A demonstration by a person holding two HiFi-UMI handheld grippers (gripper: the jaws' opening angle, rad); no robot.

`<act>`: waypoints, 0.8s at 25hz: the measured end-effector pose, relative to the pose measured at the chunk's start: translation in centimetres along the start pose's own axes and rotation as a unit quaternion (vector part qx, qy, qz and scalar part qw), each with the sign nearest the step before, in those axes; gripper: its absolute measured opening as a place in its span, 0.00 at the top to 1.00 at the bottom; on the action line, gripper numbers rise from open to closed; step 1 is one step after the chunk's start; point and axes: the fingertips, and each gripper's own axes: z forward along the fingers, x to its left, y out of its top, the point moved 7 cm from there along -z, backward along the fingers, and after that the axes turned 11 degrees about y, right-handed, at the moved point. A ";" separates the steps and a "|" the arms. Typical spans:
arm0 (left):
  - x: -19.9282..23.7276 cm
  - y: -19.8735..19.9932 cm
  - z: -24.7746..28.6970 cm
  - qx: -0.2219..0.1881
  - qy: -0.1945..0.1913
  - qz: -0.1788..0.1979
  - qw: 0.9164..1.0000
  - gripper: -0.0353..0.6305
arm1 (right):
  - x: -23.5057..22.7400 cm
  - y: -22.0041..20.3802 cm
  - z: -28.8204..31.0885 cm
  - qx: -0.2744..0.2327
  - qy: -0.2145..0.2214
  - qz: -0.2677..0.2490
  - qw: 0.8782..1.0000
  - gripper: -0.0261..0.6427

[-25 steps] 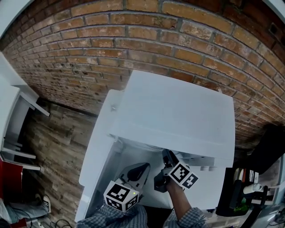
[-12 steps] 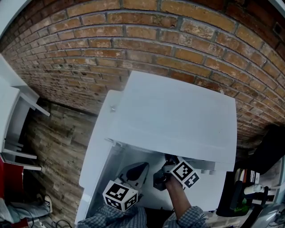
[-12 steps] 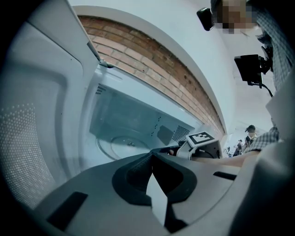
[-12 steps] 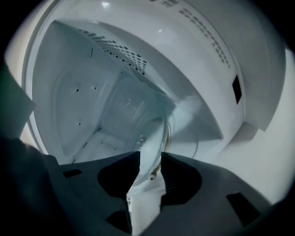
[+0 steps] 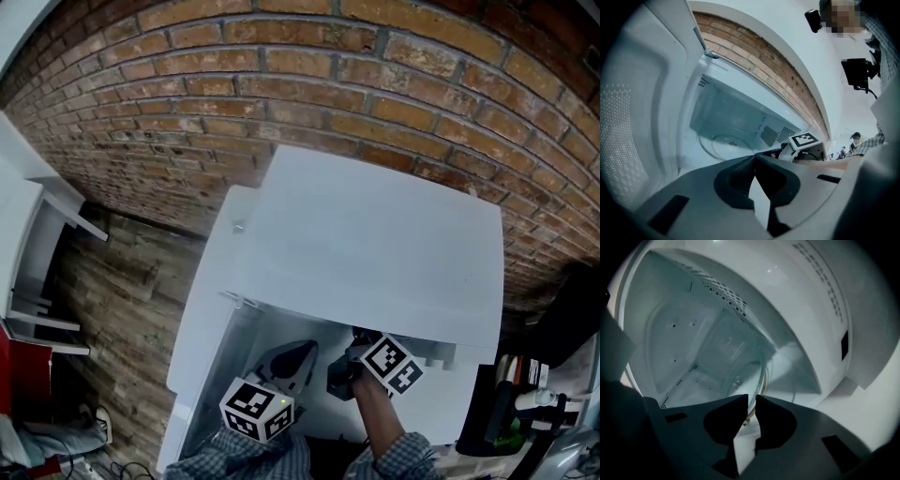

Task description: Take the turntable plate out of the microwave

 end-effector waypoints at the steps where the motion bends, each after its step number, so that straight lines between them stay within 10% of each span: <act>1: 0.0 -0.2 0.2 0.004 0.000 -0.013 1.000 0.93 | 0.0 0.0 0.0 -0.001 0.004 0.006 1.000 0.88; 9: 1.3 -2.3 3.7 0.015 -0.019 -0.223 0.974 0.93 | -0.2 0.0 -0.6 -0.023 0.050 0.038 0.998 0.89; 15: 2.4 -3.5 5.6 0.017 -0.014 -0.394 0.919 0.93 | 0.7 0.6 -1.0 -0.033 0.081 0.049 0.995 0.90; 20: 3.4 -3.5 6.5 -0.011 -0.012 -0.463 0.886 0.82 | 1.3 0.9 -1.2 -0.023 0.093 0.056 0.994 0.90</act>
